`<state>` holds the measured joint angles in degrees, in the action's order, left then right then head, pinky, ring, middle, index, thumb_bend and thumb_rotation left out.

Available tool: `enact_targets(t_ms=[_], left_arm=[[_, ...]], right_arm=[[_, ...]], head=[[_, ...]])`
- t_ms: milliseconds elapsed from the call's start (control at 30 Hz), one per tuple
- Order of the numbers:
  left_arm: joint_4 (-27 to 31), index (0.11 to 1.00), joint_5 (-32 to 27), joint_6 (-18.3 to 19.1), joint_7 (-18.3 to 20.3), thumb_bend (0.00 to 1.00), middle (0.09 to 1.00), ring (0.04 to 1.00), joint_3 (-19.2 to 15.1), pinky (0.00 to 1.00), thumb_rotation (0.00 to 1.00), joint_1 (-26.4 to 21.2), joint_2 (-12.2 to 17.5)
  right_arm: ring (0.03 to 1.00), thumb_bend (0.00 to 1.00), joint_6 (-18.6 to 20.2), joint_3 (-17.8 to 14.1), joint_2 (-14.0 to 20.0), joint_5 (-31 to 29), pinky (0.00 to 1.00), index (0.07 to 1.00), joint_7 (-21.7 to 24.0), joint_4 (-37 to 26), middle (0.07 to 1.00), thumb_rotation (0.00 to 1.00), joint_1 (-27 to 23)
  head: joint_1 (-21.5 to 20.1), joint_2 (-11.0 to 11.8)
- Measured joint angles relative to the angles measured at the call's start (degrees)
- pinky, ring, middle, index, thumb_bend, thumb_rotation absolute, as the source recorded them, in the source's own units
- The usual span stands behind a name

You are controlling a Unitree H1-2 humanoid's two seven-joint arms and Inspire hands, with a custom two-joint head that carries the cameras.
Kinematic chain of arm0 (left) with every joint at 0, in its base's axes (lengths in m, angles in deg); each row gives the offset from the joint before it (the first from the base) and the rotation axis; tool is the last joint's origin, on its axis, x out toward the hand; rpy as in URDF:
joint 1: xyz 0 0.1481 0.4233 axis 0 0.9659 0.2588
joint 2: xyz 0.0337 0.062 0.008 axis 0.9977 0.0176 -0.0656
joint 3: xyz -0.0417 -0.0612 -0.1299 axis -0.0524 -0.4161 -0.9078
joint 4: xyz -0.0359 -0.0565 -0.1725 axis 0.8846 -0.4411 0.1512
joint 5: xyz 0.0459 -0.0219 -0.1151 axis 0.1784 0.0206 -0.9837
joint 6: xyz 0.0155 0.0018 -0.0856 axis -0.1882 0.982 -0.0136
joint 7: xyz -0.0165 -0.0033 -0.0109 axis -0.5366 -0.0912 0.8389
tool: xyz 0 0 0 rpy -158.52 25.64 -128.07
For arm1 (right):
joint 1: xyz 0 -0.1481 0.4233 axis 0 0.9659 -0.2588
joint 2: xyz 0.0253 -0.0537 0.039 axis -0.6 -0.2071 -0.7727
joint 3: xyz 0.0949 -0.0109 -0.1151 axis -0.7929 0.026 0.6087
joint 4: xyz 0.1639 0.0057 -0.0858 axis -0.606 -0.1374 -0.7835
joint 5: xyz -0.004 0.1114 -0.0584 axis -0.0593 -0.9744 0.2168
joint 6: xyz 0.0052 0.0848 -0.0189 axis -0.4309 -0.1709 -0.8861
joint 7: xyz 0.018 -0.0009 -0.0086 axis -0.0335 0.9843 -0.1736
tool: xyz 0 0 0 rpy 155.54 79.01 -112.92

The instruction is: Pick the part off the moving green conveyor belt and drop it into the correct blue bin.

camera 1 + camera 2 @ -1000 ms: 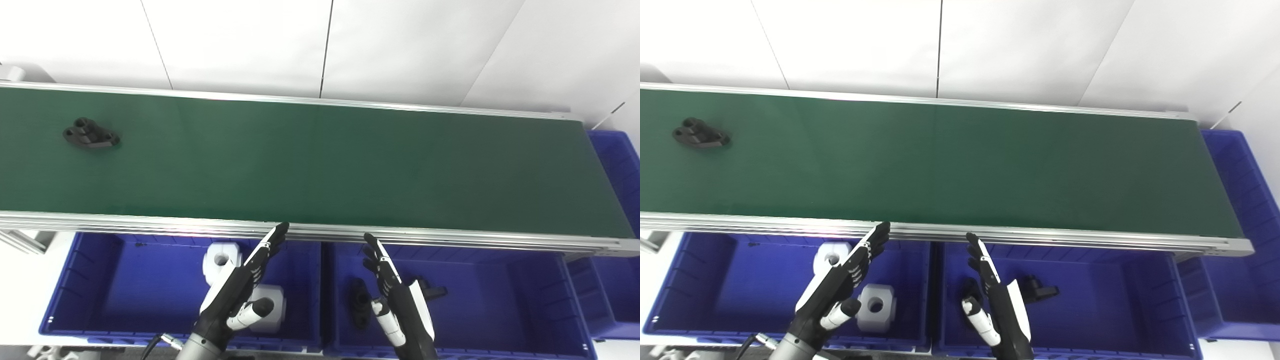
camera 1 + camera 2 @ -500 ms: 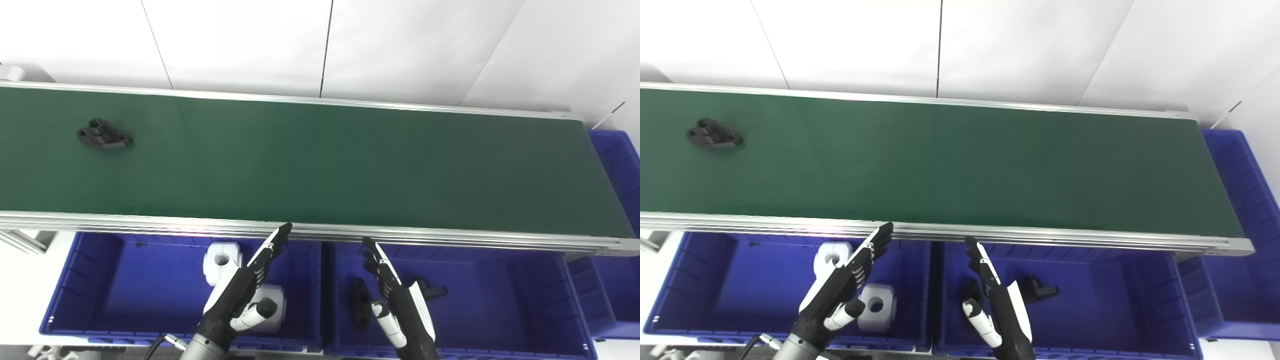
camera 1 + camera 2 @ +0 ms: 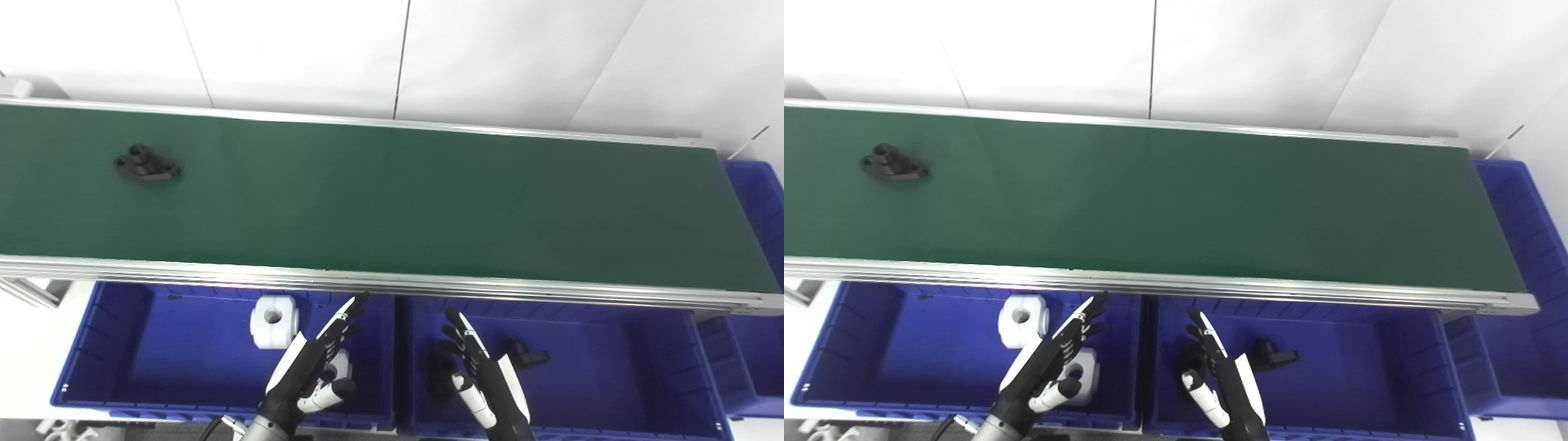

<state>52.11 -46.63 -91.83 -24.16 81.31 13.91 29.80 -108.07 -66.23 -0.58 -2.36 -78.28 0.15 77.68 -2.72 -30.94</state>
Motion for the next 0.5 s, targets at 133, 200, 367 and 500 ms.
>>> enact_targets(t_ms=[133, 200, 367, 500], left_arm=[[-1.39, 0.930, 0.30, -0.07, -1.40, 0.93, 0.983, 0.971, 1.18, 0.89, 0.88, -1.14, 0.14], [-1.79, 0.928, 0.28, -0.07, -1.44, 0.95, 0.983, 0.972, 1.48, 0.89, 0.88, -1.26, 0.19], [-1.78, 0.927, 0.22, -0.08, -1.45, 0.94, 0.980, 0.971, 1.64, 0.90, 0.88, -1.25, 0.67], [-1.64, 0.930, 0.29, -0.08, -1.50, 0.94, 0.979, 0.960, 1.87, 0.87, 0.88, -1.19, 0.91]], right_arm=[[0.861, 0.88, -0.02, 1.22, 0.19, -0.23, 0.78, 0.914, -2.21, 0.94, 0.915, 0.95, -1.15], [0.849, 0.88, -0.02, 1.95, 0.39, -0.13, 0.76, 0.909, -2.95, 0.96, 0.910, 0.94, -1.35], [0.829, 0.87, -0.03, 3.03, 1.04, -0.01, 0.74, 0.903, -4.74, 0.94, 0.900, 0.91, -1.41], [0.835, 0.86, -0.03, 3.48, 1.74, -0.05, 0.74, 0.909, -4.95, 0.48, 0.906, 0.90, -1.33]], head=[[0.00, 1.32], [0.00, 1.32], [0.35, 0.71], [1.84, -0.17]])
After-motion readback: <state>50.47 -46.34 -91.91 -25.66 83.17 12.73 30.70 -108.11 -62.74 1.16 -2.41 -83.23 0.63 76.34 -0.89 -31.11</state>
